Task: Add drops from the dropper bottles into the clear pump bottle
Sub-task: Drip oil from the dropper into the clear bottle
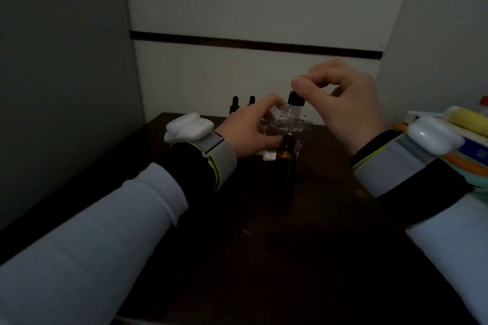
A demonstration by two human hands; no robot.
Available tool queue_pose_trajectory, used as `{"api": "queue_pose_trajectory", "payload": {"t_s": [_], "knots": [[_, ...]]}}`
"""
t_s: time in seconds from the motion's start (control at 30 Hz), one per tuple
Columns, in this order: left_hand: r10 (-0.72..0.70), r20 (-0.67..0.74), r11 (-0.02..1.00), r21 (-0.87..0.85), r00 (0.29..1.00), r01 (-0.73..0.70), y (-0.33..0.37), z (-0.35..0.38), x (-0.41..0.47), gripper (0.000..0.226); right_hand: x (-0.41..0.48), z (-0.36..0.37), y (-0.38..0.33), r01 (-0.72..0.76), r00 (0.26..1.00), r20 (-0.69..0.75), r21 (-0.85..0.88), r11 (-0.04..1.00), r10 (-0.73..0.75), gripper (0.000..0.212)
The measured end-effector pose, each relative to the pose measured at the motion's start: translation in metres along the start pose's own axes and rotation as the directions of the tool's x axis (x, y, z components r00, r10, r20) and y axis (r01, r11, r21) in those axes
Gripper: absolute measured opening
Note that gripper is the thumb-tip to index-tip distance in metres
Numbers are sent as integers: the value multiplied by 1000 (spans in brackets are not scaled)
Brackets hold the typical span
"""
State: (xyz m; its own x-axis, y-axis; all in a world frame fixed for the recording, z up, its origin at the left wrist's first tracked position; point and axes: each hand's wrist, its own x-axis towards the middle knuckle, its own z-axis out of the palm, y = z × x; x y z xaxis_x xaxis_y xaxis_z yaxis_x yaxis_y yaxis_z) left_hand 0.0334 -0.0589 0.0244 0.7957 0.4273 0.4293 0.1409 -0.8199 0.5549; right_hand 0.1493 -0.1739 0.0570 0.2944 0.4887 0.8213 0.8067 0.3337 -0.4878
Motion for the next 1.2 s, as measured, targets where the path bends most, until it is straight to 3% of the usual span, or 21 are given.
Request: {"api": "queue_pose_trajectory", "payload": {"t_s": [0.43, 0.67, 0.77, 1.0, 1.2], "knots": [[0, 2, 1000, 0, 1000, 0, -2, 0, 1, 54, -1, 1, 0, -18, 1000, 21, 7, 1000, 18, 17], [6, -4, 1000, 3, 1000, -6, -3, 1, 1, 51, 5, -5, -5, 60, 962, -272, 78, 995, -37, 10], [10, 5, 1000, 1, 1000, -10, -2, 0, 0, 50, 6, -5, -2, 80, 945, -322, 78, 994, -51, 4], [3, 7, 1000, -4, 1000, -3, -1, -1, -1, 51, 2, 2, 6, 65, 967, -250, 43, 997, -52, 3], [-2, 12, 1000, 4, 1000, 2, 1, -1, -1, 53, -2, 7, 13, 27, 994, -102, -25, 999, -30, 20]]}}
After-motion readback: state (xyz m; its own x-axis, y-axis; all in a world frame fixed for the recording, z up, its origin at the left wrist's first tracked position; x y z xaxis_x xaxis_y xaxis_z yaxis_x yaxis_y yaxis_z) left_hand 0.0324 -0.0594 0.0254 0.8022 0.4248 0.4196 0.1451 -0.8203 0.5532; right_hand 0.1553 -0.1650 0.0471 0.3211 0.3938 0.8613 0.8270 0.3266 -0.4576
